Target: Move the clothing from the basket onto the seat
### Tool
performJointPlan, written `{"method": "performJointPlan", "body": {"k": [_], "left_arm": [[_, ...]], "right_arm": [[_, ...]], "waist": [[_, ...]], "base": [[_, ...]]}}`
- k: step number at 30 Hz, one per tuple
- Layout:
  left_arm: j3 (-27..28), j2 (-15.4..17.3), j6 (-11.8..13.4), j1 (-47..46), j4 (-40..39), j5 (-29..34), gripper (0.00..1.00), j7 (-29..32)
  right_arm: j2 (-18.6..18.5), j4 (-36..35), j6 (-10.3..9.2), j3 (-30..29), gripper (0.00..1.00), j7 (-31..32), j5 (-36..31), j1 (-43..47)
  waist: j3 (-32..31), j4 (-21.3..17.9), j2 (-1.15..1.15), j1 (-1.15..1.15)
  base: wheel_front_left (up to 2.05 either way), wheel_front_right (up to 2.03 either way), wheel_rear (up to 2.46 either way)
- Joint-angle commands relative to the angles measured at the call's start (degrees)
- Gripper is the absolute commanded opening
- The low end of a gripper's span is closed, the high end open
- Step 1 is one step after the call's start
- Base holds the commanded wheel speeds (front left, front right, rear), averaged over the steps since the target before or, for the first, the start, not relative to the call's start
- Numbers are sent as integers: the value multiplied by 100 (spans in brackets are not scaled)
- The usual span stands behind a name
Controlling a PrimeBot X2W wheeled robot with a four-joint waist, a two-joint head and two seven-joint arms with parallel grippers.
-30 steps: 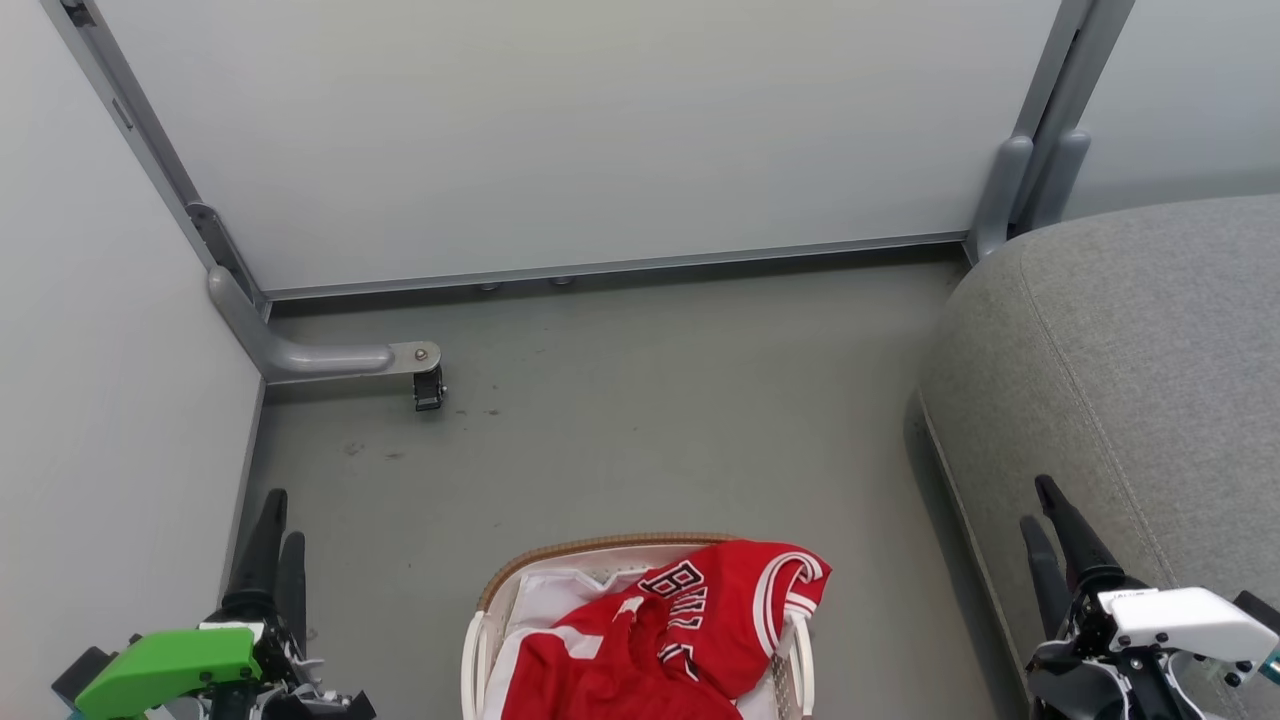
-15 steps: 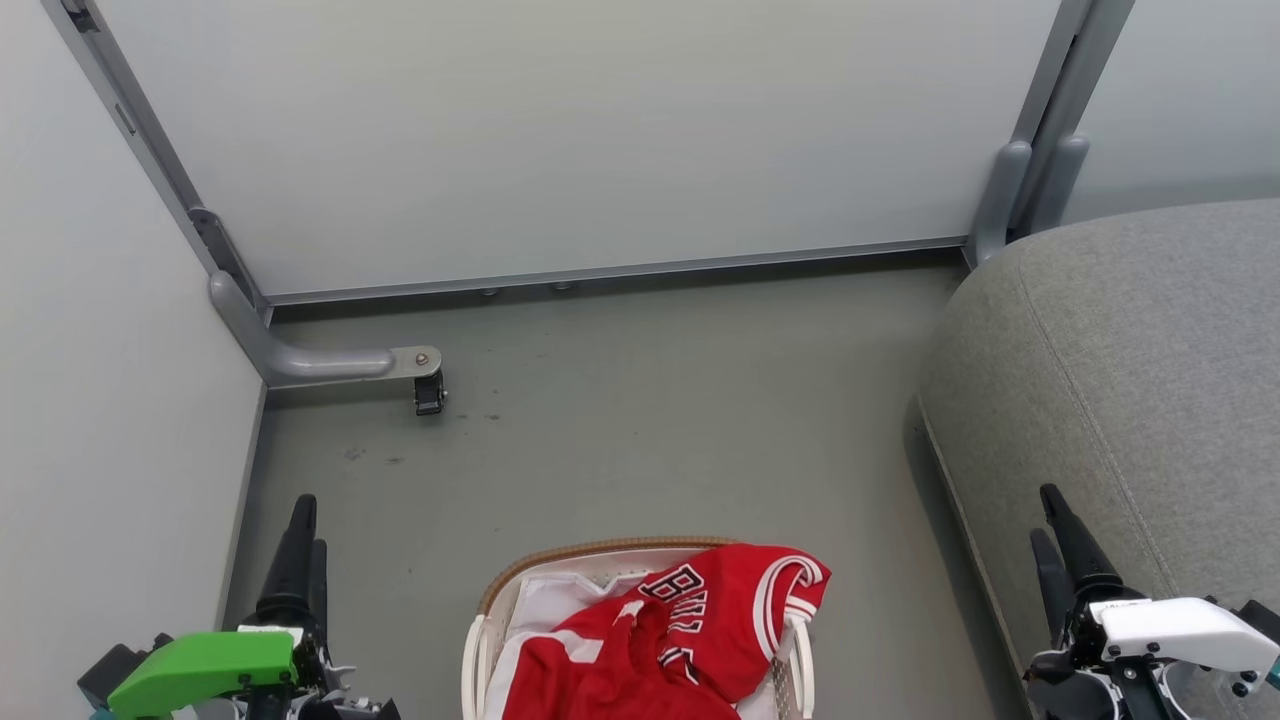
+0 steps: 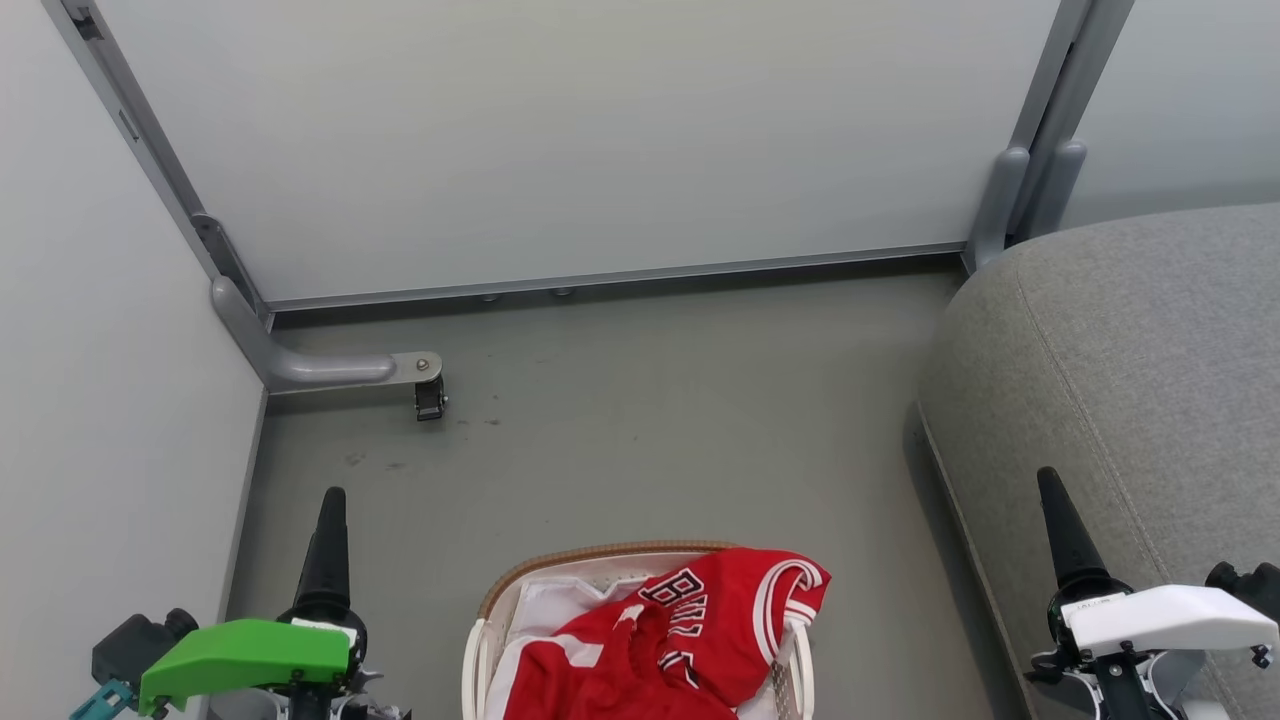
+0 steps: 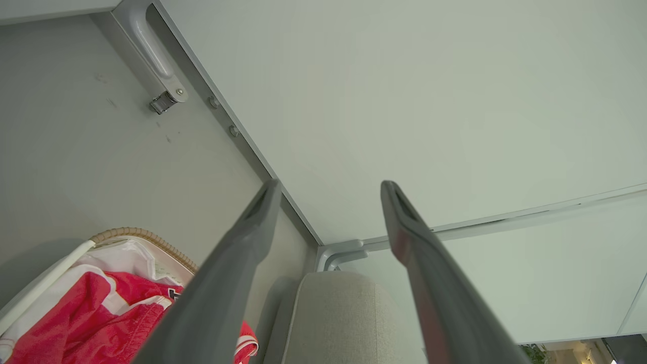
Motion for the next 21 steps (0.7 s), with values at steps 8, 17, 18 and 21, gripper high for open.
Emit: {"method": "performJointPlan", "body": {"k": [8, 17, 18, 21], "left_arm": [[-209, 34, 112, 45, -229, 1200, 100, -206], [-328, 39, 158, 105, -294, 2183, 100, -380], [-336, 40, 158, 111, -296, 2279, 100, -396], [-358, 42, 168, 144, -314, 2548, 100, -451]], "right_arm": [[-62, -276, 1, 110, 100, -210, -1124, 101], [-69, -284, 1, 149, 100, -383, -2000, 171], [-70, -288, 1, 151, 100, -402, -2078, 173], [-72, -299, 1, 176, 100, -458, -2345, 178]], "waist": [[-21, 6, 0, 0], [-22, 12, 0, 0], [-21, 12, 0, 0], [-19, 12, 0, 0]], "base": [[0, 0, 0], [0, 0, 0], [0, 0, 0], [0, 0, 0]]}}
